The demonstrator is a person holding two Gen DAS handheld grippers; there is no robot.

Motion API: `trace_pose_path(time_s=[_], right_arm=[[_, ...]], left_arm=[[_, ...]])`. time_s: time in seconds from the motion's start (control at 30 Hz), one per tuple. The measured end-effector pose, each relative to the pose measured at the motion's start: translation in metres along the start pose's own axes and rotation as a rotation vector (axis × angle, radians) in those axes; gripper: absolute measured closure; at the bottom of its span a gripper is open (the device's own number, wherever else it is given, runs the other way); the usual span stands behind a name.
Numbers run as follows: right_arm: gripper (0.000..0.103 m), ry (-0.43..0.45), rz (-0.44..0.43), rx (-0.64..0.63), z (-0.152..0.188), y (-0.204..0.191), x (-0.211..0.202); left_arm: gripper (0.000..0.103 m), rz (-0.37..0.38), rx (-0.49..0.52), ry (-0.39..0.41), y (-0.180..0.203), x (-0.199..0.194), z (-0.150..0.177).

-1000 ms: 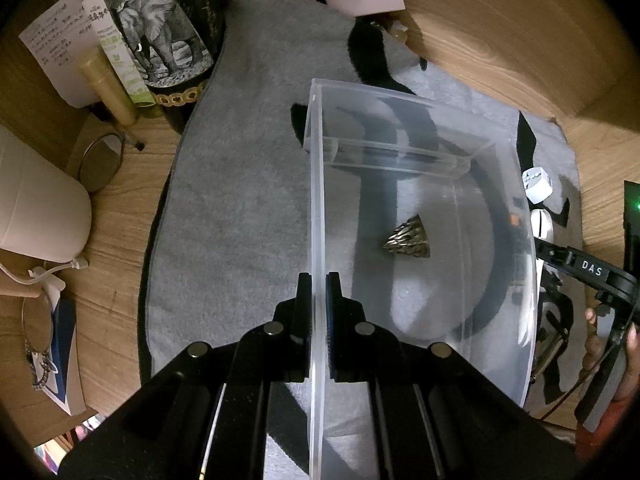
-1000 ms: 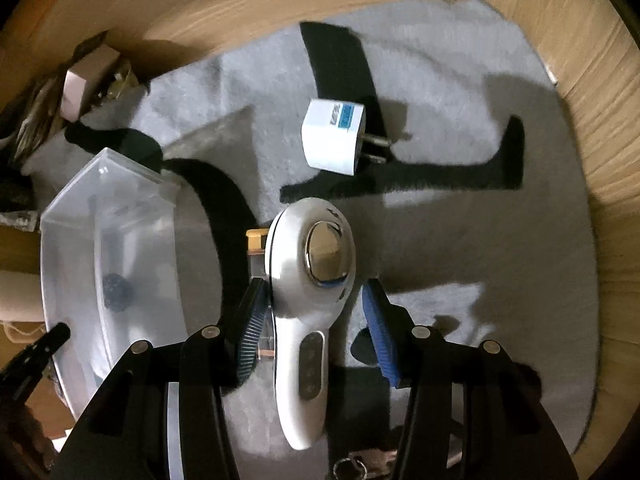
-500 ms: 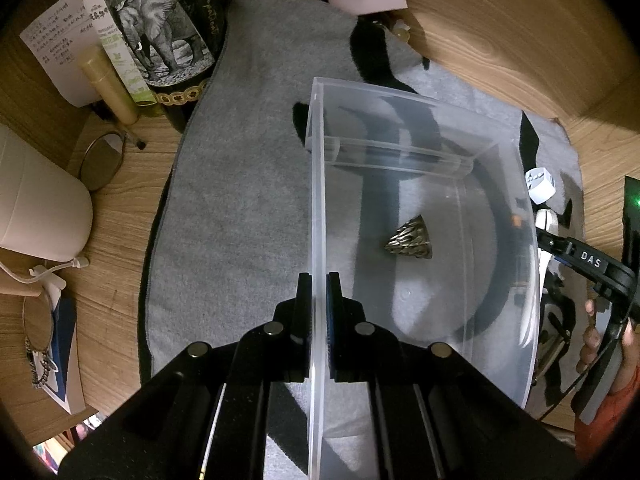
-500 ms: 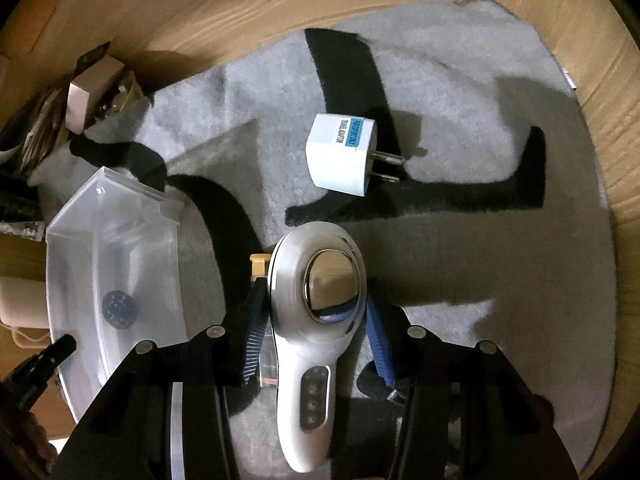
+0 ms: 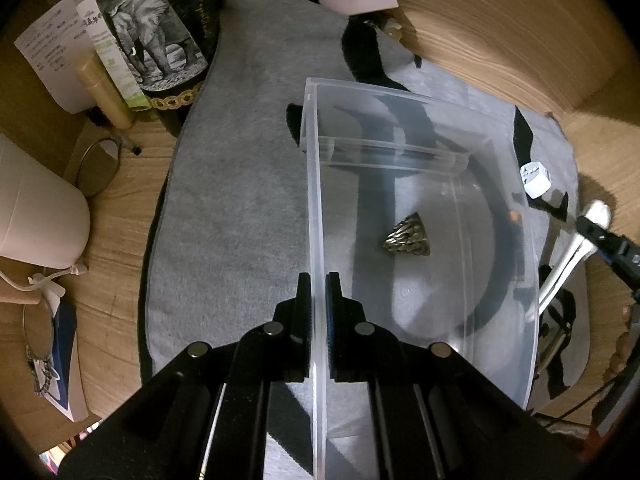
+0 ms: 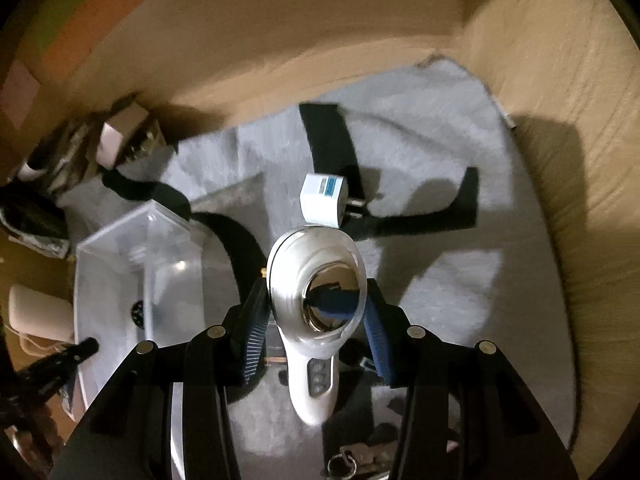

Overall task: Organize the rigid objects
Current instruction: 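Lift the massager into the box and release it with the right tool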

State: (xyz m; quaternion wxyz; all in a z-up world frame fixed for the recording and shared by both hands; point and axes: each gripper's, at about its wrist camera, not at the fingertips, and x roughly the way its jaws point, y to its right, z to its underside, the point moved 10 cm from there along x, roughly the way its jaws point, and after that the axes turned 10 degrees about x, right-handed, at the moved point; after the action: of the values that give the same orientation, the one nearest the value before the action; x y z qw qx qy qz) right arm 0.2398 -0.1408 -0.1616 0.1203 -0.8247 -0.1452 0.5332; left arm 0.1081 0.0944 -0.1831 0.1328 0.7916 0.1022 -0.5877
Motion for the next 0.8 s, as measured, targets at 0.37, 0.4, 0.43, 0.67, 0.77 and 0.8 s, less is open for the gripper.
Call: trace_pose_path(time_s=[0.37, 0.4, 0.43, 0.67, 0.77, 0.8], right_arm=[[0.062, 0.142, -0.039, -0.006, -0.002, -0.03, -0.05], [0.062, 0.153, -0.045, -0.013, -0.002, -0.034, -0.054], [0.062, 0.164, -0.053, -0.021, -0.001, -0.039, -0.06], [0.061, 0.206, -0.112, -0.1, 0.014, -0.078, -0.089], [0.061, 0.201, -0.15, -0.137, 0.023, -0.099, -0.097], [0.061, 0.197, -0.16, -0.152, 0.025, -0.105, -0.097]], left_arm=[[0.098, 0.012, 0.047, 0.006, 0.001, -0.002, 0.003], [0.098, 0.014, 0.051, 0.007, 0.002, -0.002, 0.003], [0.098, 0.015, 0.053, 0.007, 0.002, -0.002, 0.004], [0.097, 0.019, 0.067, 0.014, 0.003, -0.003, 0.004], [0.097, 0.022, 0.068, 0.016, 0.003, -0.003, 0.005], [0.097, 0.022, 0.068, 0.017, 0.003, -0.003, 0.005]])
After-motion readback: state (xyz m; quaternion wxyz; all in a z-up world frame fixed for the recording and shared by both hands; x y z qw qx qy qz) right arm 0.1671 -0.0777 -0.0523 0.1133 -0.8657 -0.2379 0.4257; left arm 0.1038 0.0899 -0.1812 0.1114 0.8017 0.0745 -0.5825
